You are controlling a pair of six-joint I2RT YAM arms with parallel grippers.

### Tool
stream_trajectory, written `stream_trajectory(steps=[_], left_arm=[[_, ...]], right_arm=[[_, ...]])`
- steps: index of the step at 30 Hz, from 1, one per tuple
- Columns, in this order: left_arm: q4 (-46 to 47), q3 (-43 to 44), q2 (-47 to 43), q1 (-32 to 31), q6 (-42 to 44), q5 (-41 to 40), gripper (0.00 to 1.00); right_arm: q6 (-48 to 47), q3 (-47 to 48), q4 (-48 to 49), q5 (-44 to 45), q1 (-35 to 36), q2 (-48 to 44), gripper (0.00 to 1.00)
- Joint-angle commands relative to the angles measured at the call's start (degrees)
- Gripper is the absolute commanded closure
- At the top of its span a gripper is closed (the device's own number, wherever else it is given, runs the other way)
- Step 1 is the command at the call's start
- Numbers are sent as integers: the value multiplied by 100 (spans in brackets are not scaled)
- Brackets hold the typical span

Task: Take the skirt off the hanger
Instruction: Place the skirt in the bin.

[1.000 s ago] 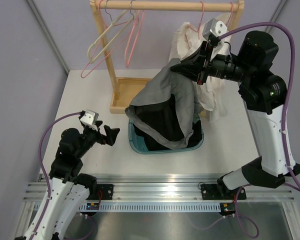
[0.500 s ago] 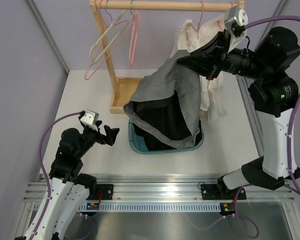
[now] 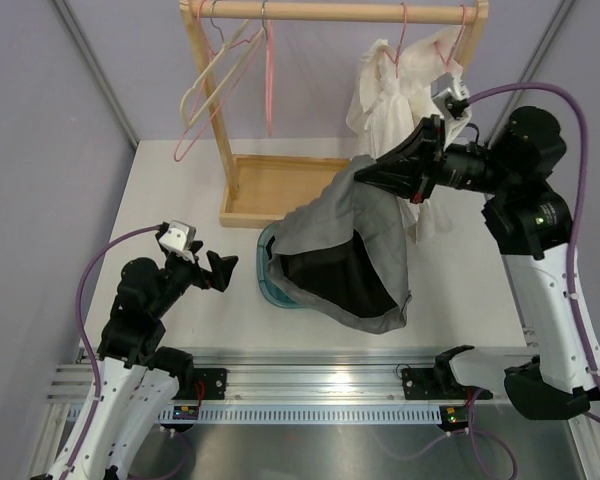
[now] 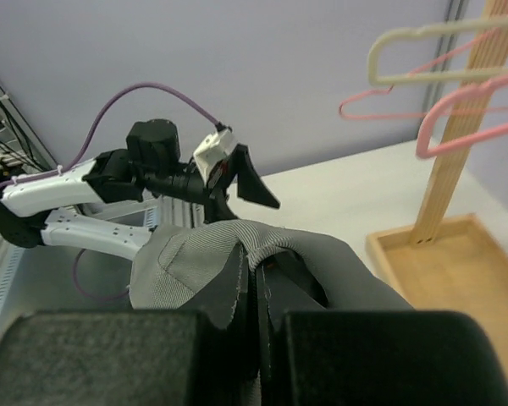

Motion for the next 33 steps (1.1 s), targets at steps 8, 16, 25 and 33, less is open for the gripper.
stream_trajectory(steps=[8,16,25,33], left_arm=[[347,-3,-63,8,86,-23,1],[338,-3,-63,8,104,-23,1],[408,-12,51,8,113,118,1],[373,-21,-54,9,104,83,1]], right_arm=[[-52,-1218,250,1056,-87,417,100],[-386,-1524,354,2429,-87,1156,100],[-2019,-3185,801,3948,1203,840,100],[-2874,-3495,540,4829,1934,2069,100]])
